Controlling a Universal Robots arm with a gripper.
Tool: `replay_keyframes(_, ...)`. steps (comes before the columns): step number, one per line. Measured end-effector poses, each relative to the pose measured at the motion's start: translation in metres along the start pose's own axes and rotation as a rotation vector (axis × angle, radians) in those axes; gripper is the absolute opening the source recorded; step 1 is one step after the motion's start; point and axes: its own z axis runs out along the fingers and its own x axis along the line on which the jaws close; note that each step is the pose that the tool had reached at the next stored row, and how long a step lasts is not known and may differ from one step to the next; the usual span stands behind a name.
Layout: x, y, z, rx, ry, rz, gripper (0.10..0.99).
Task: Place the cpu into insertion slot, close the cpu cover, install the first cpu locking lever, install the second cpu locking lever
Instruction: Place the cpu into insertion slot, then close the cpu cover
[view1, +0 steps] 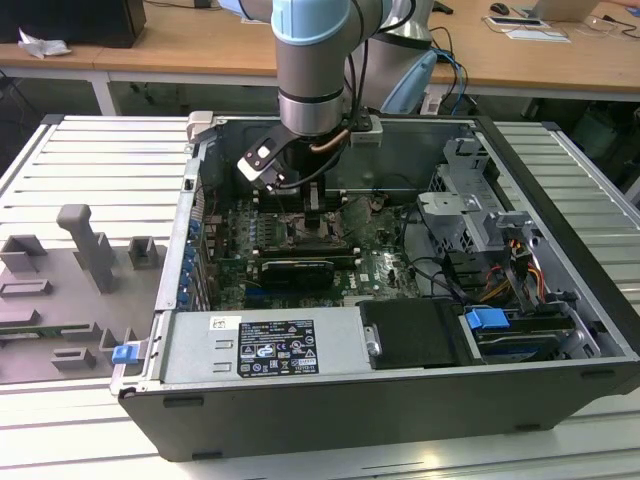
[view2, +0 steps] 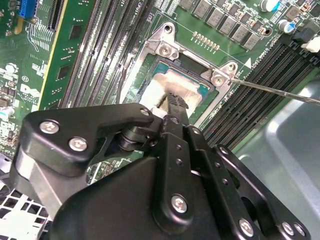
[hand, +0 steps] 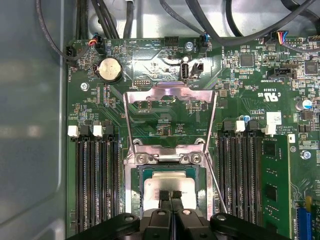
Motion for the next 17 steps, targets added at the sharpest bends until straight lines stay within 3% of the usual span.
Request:
replay_keyframes(6, 0.0000, 0.0002, -0.0025, 0.000, 0.0000, 0.000, 0.106)
replay_keyframes(17, 0.0003, 0.0009, -0.0137, 0.000, -0.0017, 0.001, 0.106)
